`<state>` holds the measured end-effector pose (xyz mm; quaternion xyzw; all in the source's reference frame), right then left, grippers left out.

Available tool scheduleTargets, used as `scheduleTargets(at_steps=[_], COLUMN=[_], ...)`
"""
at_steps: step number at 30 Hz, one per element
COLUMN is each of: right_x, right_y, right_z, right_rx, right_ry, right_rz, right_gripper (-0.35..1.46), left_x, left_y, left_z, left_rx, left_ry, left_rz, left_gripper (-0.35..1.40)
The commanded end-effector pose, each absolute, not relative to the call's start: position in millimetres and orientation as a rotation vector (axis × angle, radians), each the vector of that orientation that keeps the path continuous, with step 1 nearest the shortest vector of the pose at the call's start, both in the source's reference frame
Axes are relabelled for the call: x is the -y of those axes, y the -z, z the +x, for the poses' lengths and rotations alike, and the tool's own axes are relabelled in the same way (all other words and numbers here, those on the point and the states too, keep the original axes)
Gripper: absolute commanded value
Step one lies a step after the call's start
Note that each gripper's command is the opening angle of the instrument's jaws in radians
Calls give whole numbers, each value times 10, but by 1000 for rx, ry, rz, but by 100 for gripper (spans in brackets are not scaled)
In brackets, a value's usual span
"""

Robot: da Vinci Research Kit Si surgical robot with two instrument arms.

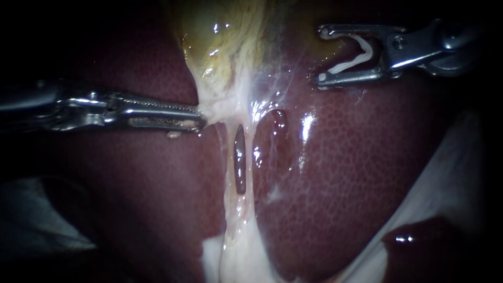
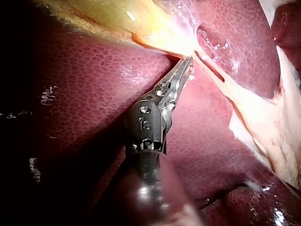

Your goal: Clipping first clip left tube

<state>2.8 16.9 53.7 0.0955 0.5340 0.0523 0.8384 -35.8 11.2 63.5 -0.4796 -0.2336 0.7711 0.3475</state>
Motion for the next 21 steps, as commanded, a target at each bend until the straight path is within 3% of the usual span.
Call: scheduleTargets(at_steps=[1, 14, 21], right_x=[-170, -169, -167], right_y=[-536, -535, -533], right_z=[28, 27, 29], right_rx=[-1130, -1133, -1141], right_ry=[-110, -107, -102], right_rz=[202, 207, 215], right_gripper=[49, 49, 49], left_x=[-113, -148, -150], left_y=[-632, -584, -578], left_z=[-356, -309, -299], left_rx=[608, 588, 576], left_ry=[-2000, -1944, -1943], left_rz=[-1244, -1280, -1281], left_gripper=[-35, -35, -35])
